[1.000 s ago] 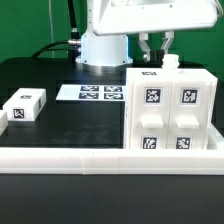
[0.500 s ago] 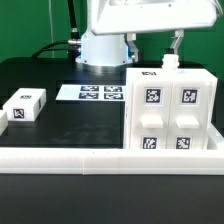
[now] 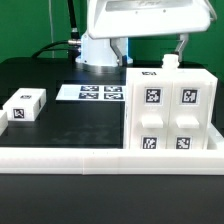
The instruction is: Assemble cabinet
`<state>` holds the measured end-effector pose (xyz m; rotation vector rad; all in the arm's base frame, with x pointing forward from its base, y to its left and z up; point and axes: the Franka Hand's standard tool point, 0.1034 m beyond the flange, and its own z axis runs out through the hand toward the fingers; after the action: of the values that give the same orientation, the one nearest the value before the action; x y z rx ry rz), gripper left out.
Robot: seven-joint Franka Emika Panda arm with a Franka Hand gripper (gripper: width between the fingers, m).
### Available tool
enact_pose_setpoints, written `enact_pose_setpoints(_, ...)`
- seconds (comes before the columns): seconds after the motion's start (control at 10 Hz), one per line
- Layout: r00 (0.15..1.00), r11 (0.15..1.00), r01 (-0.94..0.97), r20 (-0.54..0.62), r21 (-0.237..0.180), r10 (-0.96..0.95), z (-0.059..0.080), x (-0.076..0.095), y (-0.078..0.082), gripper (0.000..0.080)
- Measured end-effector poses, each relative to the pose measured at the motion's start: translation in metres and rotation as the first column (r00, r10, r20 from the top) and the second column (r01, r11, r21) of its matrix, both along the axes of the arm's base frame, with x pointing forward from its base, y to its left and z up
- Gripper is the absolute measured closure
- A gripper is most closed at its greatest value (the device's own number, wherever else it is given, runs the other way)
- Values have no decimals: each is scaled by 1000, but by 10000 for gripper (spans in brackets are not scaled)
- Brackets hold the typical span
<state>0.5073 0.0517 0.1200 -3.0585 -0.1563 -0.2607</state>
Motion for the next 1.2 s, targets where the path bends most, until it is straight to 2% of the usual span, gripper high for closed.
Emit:
enact_pose_setpoints(0.1, 999, 1000, 9, -34, 2, -9, -3, -9, -4, 3)
enact_pose_setpoints(0.3, 989, 997, 72, -135, 33, -67, -9, -27, -19, 2)
enact_pose_setpoints(0.8, 986, 996, 86, -145, 38, -80, -11, -29, -22, 2)
enact_pose_setpoints(0.9, 987, 996, 82, -144, 36, -76, -11, -29, -28, 2)
enact_pose_setpoints(1.0, 986, 995, 91, -142, 33, -85, -13, -31, -41, 2)
enact_pose_setpoints(1.1, 981, 991, 129, -152, 25, -124, -22, -44, -61, 2)
enact_pose_setpoints(1.2, 977, 989, 146, -159, 11, -143, -28, -52, -72, 2)
